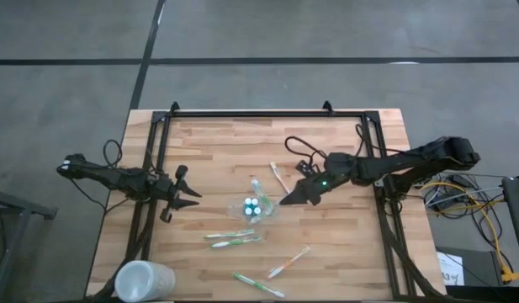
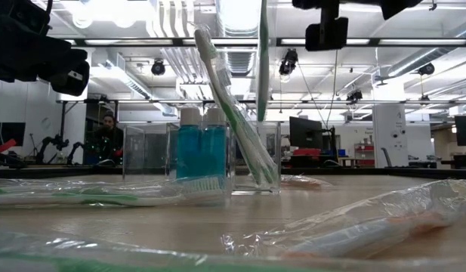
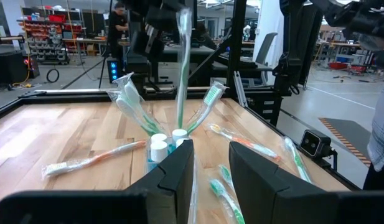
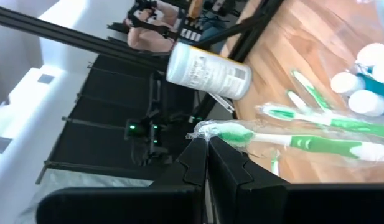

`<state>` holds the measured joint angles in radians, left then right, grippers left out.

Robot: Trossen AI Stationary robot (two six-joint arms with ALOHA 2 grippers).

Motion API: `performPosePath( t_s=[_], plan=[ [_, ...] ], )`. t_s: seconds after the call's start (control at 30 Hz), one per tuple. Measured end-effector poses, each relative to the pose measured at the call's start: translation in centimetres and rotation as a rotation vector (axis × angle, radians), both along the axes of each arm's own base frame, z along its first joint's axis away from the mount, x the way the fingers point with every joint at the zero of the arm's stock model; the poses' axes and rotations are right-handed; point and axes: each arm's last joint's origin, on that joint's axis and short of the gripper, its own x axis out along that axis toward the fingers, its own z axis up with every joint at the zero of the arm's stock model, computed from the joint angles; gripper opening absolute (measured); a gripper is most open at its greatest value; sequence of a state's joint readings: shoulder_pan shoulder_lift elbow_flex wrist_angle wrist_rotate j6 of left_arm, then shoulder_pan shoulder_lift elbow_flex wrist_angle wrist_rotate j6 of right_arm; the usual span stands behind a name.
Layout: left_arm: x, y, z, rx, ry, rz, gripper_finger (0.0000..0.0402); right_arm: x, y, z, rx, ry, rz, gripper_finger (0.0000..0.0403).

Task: Pick & Place toothbrushing station
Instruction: Put the green toothbrush into the transparent organizer

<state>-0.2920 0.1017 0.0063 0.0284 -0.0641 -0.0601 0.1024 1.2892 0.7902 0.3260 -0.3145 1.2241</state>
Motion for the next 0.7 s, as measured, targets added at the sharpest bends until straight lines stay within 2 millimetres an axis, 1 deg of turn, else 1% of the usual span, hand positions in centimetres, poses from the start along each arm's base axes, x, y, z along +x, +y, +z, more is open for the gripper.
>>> performPosePath(
  t_s=[0.3, 0.7],
  plan=[
    [0.0, 0.0, 0.0, 0.000, 0.000, 0.000, 0.0108, 1.1, 0.1, -2.1, -0.003, 0.089, -0.002, 0.0008],
    [0.0, 0.0, 0.0, 0.000, 0.000, 0.000, 0.0108, 2.0, 0.1, -4.1, 0.005, 0.183, -0.013, 0.0008]
  ],
)
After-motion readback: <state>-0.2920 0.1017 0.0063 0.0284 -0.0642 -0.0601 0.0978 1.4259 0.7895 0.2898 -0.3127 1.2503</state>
